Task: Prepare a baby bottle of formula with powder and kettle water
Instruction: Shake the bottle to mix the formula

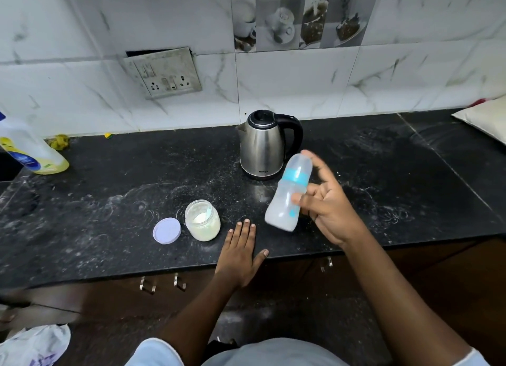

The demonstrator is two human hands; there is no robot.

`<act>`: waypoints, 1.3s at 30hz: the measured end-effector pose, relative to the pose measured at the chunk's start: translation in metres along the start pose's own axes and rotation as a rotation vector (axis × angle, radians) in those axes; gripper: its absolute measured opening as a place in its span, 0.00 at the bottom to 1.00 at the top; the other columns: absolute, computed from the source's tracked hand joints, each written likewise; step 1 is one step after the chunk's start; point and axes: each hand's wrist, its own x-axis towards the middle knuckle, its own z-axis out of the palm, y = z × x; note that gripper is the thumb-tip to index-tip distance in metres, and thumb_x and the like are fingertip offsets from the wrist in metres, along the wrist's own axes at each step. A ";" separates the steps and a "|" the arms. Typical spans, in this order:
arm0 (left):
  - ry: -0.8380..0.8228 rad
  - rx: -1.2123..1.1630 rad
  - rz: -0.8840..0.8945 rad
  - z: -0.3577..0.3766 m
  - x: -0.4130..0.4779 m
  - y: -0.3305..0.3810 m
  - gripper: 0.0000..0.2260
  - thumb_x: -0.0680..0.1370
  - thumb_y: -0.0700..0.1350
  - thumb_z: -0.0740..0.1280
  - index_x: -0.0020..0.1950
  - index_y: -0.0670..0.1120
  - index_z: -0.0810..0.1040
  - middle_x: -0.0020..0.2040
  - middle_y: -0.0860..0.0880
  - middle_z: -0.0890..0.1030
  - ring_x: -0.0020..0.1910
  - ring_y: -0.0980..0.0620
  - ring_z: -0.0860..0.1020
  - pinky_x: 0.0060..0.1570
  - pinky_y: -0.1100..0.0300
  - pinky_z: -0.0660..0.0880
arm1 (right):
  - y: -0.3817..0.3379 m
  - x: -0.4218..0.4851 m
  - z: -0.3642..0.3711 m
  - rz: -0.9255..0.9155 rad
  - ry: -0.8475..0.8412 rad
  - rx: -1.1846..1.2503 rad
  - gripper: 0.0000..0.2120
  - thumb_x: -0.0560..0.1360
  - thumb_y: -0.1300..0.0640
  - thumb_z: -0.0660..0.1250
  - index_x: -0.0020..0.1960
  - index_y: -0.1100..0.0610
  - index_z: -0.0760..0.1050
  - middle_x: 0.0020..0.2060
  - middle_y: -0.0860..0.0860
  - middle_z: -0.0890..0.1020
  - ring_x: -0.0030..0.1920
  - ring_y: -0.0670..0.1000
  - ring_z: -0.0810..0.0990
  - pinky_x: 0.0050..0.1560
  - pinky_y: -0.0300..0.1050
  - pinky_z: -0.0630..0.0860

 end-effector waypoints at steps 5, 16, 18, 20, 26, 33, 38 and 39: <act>0.008 0.004 -0.001 0.000 -0.001 0.001 0.43 0.78 0.70 0.34 0.86 0.44 0.43 0.87 0.44 0.41 0.85 0.46 0.38 0.81 0.51 0.34 | -0.005 0.004 -0.002 -0.010 0.013 0.018 0.41 0.72 0.66 0.73 0.78 0.44 0.63 0.61 0.63 0.82 0.60 0.58 0.83 0.60 0.56 0.82; 0.013 0.004 0.001 0.001 0.000 0.000 0.43 0.79 0.70 0.33 0.86 0.45 0.42 0.87 0.45 0.40 0.85 0.47 0.37 0.81 0.50 0.34 | -0.002 0.010 -0.004 -0.055 0.135 0.035 0.42 0.72 0.66 0.73 0.79 0.44 0.62 0.56 0.55 0.86 0.58 0.54 0.84 0.53 0.50 0.83; 0.020 0.009 -0.002 0.002 0.000 0.000 0.43 0.79 0.70 0.33 0.86 0.45 0.42 0.87 0.45 0.41 0.85 0.47 0.37 0.81 0.50 0.34 | 0.000 0.013 -0.006 -0.123 0.251 0.091 0.43 0.72 0.64 0.74 0.80 0.44 0.60 0.57 0.53 0.86 0.60 0.54 0.84 0.57 0.55 0.83; 0.011 0.014 -0.006 0.002 0.001 0.001 0.43 0.78 0.70 0.33 0.86 0.44 0.42 0.87 0.45 0.41 0.85 0.46 0.38 0.81 0.50 0.34 | 0.004 0.013 0.002 -0.101 0.165 0.014 0.44 0.71 0.65 0.75 0.80 0.44 0.61 0.59 0.55 0.85 0.59 0.54 0.84 0.59 0.56 0.82; 0.010 0.010 -0.008 0.002 0.001 0.002 0.43 0.78 0.70 0.33 0.86 0.45 0.42 0.87 0.45 0.40 0.85 0.46 0.37 0.81 0.51 0.33 | 0.001 0.015 0.001 -0.135 0.219 0.177 0.41 0.73 0.65 0.72 0.80 0.45 0.60 0.59 0.55 0.84 0.61 0.54 0.82 0.58 0.55 0.83; 0.014 0.008 -0.005 0.002 0.000 0.001 0.43 0.78 0.70 0.33 0.86 0.45 0.42 0.87 0.45 0.40 0.85 0.46 0.38 0.81 0.51 0.33 | -0.001 0.011 -0.001 -0.123 0.209 0.147 0.41 0.73 0.65 0.72 0.80 0.44 0.60 0.58 0.55 0.85 0.61 0.54 0.83 0.57 0.52 0.82; 0.013 0.010 -0.007 0.002 0.000 0.001 0.43 0.78 0.70 0.33 0.86 0.45 0.41 0.86 0.45 0.39 0.85 0.47 0.37 0.81 0.51 0.33 | 0.002 0.005 0.002 -0.076 0.108 0.037 0.40 0.74 0.69 0.71 0.78 0.43 0.63 0.58 0.59 0.85 0.59 0.55 0.84 0.55 0.49 0.82; 0.013 0.009 -0.007 0.002 0.000 0.001 0.43 0.78 0.70 0.33 0.86 0.45 0.41 0.86 0.45 0.39 0.85 0.47 0.37 0.80 0.51 0.33 | 0.002 0.004 0.002 -0.084 0.127 0.063 0.39 0.75 0.69 0.71 0.78 0.43 0.63 0.58 0.58 0.84 0.59 0.55 0.84 0.55 0.50 0.83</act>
